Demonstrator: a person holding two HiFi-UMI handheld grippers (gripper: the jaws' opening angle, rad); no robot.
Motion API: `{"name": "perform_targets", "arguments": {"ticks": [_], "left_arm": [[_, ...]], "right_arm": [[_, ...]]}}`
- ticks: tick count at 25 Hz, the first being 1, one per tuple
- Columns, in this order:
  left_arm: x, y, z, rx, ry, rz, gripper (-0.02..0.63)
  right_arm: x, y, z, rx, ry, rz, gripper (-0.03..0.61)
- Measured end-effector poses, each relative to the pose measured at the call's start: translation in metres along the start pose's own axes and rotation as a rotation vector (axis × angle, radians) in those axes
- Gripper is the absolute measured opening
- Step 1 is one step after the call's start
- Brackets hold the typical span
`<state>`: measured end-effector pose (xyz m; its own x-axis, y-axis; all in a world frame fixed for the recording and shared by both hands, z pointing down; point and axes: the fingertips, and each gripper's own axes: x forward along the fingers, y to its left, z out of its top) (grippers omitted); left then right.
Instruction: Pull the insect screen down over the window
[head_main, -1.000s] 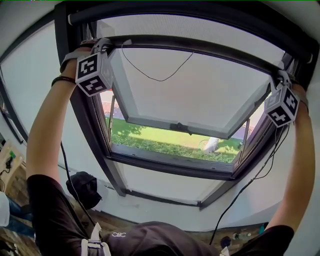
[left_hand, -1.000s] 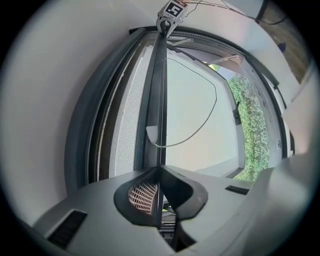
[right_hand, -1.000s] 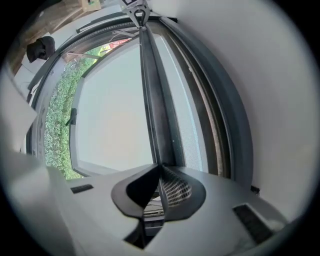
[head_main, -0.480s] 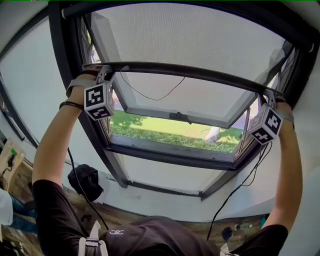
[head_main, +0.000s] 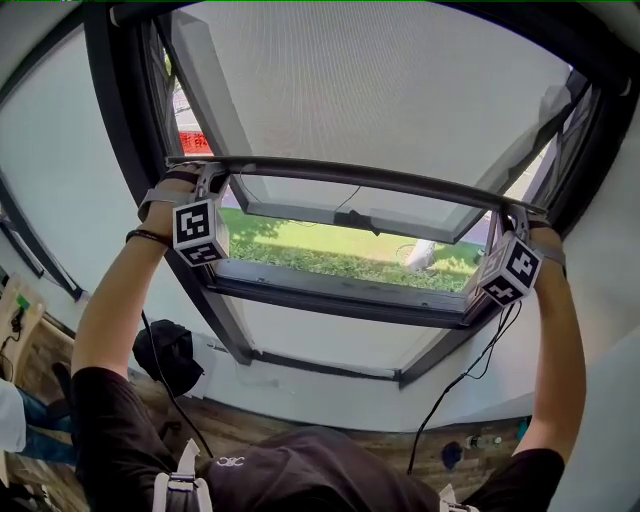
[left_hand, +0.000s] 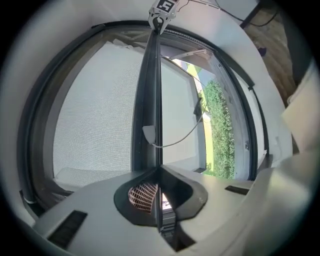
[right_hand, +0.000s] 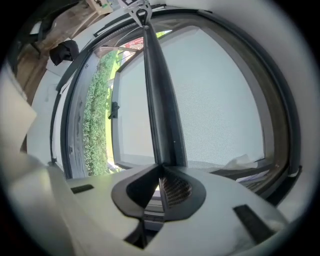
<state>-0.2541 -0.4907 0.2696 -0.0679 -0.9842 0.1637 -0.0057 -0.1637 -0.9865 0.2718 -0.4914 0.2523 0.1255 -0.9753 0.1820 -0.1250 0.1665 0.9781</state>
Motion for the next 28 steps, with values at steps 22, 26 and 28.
{"name": "perform_targets", "arguments": {"ticks": [22, 26, 28], "left_arm": [[0.034, -0.231, -0.001, -0.034, 0.019, -0.265, 0.015], [0.035, -0.274, -0.002, -0.029, 0.043, -0.357, 0.017], [0.036, -0.297, -0.001, -0.02, 0.045, -0.402, 0.017]], "right_arm": [[0.034, 0.227, -0.018, 0.014, 0.089, 0.26, 0.032], [0.036, 0.268, -0.022, 0.008, 0.113, 0.328, 0.032], [0.039, 0.289, -0.026, 0.001, 0.114, 0.356, 0.032]]}}
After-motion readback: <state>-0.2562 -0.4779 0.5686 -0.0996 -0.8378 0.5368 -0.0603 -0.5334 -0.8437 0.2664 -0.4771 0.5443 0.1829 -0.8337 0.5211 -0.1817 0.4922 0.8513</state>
